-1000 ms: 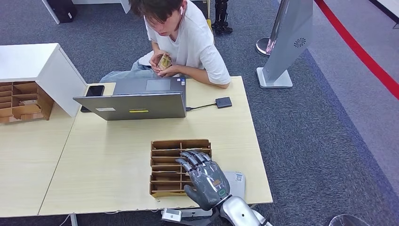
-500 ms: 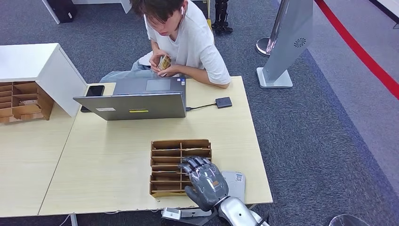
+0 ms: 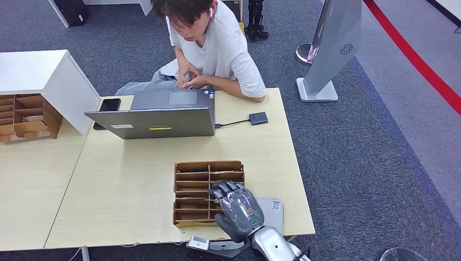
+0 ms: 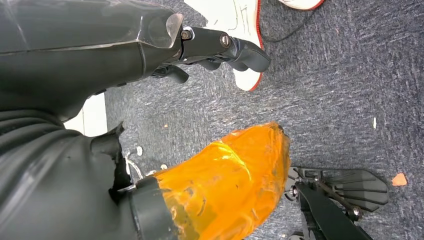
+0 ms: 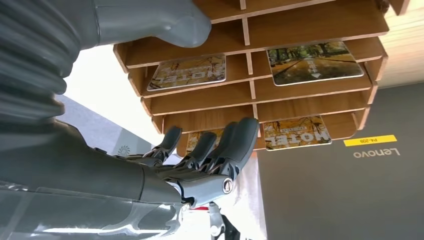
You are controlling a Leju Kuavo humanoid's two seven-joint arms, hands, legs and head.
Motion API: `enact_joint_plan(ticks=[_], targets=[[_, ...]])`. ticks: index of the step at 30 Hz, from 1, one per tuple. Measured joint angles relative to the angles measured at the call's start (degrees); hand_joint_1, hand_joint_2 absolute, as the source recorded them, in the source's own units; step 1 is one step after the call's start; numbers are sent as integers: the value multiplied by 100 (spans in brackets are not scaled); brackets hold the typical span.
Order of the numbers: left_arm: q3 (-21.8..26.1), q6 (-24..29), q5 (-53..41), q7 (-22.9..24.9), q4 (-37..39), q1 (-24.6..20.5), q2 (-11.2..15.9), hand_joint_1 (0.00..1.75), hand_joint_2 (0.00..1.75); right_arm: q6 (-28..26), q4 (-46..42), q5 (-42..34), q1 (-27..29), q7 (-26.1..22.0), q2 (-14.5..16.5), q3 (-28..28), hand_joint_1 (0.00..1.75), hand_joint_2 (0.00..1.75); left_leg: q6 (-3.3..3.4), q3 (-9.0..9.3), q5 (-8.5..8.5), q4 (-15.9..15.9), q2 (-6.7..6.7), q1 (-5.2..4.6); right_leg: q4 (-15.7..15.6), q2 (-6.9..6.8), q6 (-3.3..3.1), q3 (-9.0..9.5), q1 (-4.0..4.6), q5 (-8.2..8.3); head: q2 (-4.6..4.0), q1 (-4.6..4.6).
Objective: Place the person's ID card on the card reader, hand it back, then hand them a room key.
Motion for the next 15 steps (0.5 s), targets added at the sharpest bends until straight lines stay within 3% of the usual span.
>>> enact_joint_plan(ticks=[10, 15], targets=[[0, 0, -33, 24, 0, -9, -1, 0, 0, 2, 125, 5, -19, 74, 51, -56, 79, 175, 0, 0, 0, 0, 0, 0, 0, 0, 0, 0, 0, 0, 0, -1], [0, 0, -46, 26, 0, -24, 0, 0, 0, 2, 230, 8, -41, 88, 88, -77, 77, 175, 0, 0, 0, 0, 0, 0, 0, 0, 0, 0, 0, 0, 0, -1]])
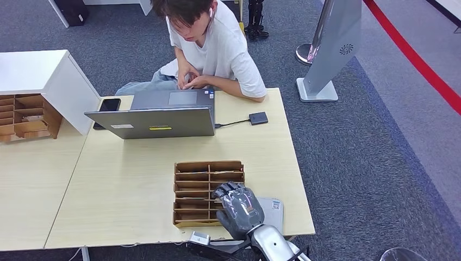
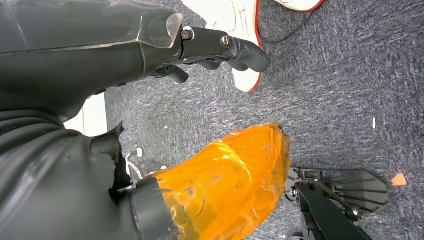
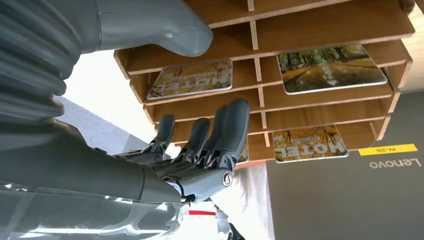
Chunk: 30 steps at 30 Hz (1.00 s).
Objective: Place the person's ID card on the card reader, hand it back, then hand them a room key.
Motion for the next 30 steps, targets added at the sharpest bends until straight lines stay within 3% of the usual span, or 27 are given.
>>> enact_joint_plan(ticks=[17, 20, 25, 30], targets=[[0, -1, -17, 7, 0, -3, 1, 0, 0, -2, 204, 4, -13, 56, 48, -34, 75, 175, 0, 0, 0, 0, 0, 0, 0, 0, 0, 0, 0, 0, 0, 0], [0, -2, -28, 8, 1, -3, 2, 0, 0, -3, 233, 5, -26, 76, 60, -40, 84, 175, 0, 0, 0, 0, 0, 0, 0, 0, 0, 0, 0, 0, 0, 0], [0, -1, -45, 9, 2, -6, 2, 0, 0, -8, 266, 18, -44, 98, 96, -73, 120, 175, 0, 0, 0, 0, 0, 0, 0, 0, 0, 0, 0, 0, 0, 0], [0, -1, -45, 9, 2, -8, 2, 0, 0, -10, 267, 39, -83, 102, 107, -103, 130, 175, 0, 0, 0, 0, 0, 0, 0, 0, 0, 0, 0, 0, 0, 1]])
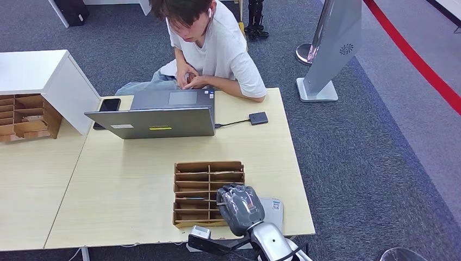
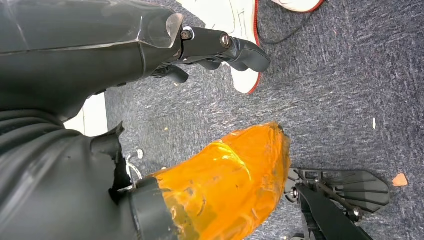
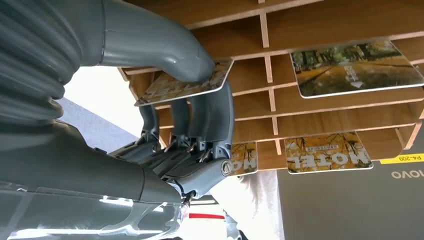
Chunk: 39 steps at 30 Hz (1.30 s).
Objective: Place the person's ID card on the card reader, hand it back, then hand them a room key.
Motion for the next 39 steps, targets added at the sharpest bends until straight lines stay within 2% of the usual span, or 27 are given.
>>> enact_joint_plan(ticks=[12, 19, 23, 39], targets=[[0, -3, 0, 0, 0, -2, 2, 0, 0, -5, 0, 2, -23, 0, 32, -11, 136, 175, 0, 0, 0, 0, 0, 0, 0, 0, 0, 0, 0, 0, 0, 0], [0, -8, 9, -1, 0, -2, 2, 0, 0, -96, -2, 41, -27, -35, 34, -11, 157, 175, 0, 0, 0, 0, 0, 0, 0, 0, 0, 0, 0, 0, 0, 0], [0, -8, 37, -1, 0, -2, 2, 0, 0, -300, -63, 136, -30, -74, 34, -11, 163, 175, 0, 0, 0, 0, 0, 0, 0, 0, 0, 0, 0, 0, 0, -1], [2, 1, 164, -64, 1, 15, 3, 0, 0, -645, -1272, 375, -34, -209, -26, -9, 165, 175, 0, 0, 0, 0, 0, 0, 0, 0, 0, 0, 0, 0, 0, -1]])
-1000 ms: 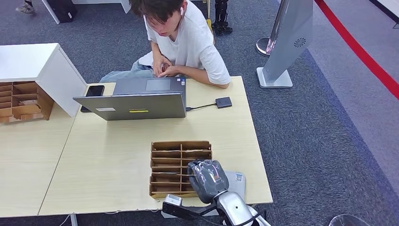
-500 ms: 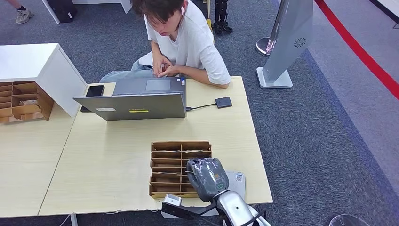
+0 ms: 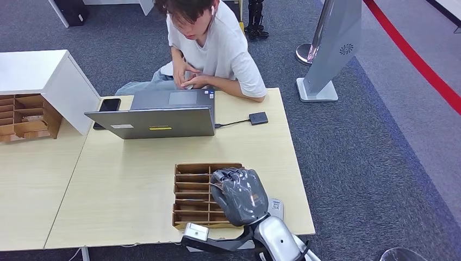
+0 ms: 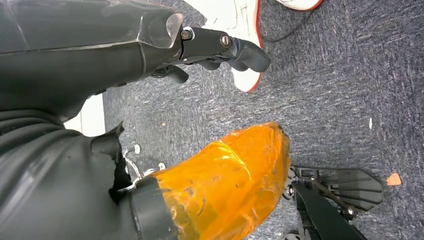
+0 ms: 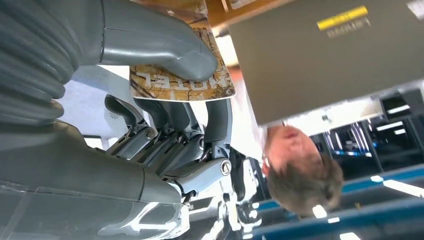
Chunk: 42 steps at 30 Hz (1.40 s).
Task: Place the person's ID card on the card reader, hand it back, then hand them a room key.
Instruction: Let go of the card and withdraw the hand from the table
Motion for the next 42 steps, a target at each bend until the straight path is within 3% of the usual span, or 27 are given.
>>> enact_joint_plan(ticks=[19, 42], targets=[[162, 80, 229, -165, 2, 63, 48, 0, 0, -297, -1002, 17, -90, -216, -138, 13, 175, 175, 0, 0, 0, 0, 0, 0, 0, 0, 0, 0, 0, 0, 0, 0], [228, 68, 81, -193, 2, 90, 211, 0, 0, 161, -741, 139, -1173, 19, 115, -154, 175, 175, -2, 0, 2, 0, -1, 1, 2, 0, 0, 0, 0, 1, 0, 1]])
